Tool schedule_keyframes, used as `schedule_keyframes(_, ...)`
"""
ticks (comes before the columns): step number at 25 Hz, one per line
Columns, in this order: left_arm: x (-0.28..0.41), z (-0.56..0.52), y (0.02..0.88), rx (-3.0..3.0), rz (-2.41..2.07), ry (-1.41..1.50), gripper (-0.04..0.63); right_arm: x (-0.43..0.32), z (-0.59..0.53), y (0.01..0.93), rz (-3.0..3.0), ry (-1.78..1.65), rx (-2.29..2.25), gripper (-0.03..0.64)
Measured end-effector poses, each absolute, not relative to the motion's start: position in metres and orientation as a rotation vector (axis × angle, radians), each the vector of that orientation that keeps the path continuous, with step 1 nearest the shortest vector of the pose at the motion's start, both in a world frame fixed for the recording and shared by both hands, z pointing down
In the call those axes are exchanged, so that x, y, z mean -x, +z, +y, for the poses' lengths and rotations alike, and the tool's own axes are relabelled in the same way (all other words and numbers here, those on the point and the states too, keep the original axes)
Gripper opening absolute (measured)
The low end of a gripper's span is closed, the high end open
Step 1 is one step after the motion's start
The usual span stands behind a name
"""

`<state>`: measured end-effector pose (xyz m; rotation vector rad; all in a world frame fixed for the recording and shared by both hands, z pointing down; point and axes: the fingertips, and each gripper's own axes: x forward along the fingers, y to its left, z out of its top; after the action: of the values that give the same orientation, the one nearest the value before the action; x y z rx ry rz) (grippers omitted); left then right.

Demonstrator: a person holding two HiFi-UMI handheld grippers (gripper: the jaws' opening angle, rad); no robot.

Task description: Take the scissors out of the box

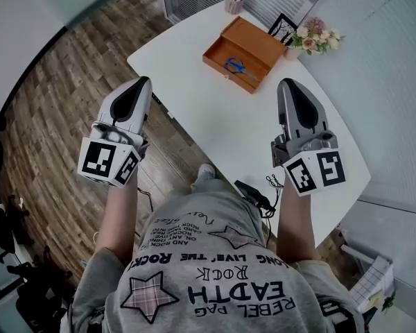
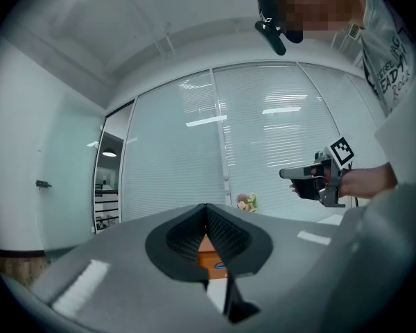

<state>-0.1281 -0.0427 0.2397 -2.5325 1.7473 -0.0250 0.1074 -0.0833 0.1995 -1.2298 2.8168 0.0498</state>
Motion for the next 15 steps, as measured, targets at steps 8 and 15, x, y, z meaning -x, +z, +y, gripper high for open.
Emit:
schedule_keyframes(8, 0.13, -0.074, 0.243, 2.576, 1.725, -0.039, 0.009, -0.098, -0.107, 0.198, 2.833, 0.026, 1.224, 0.017)
schedule_keyframes(15, 0.137, -0.118, 0.25, 2.625, 1.671, -0.037, 0.009, -0.102, -0.135, 0.208, 2.787, -0.015, 1.349, 0.017)
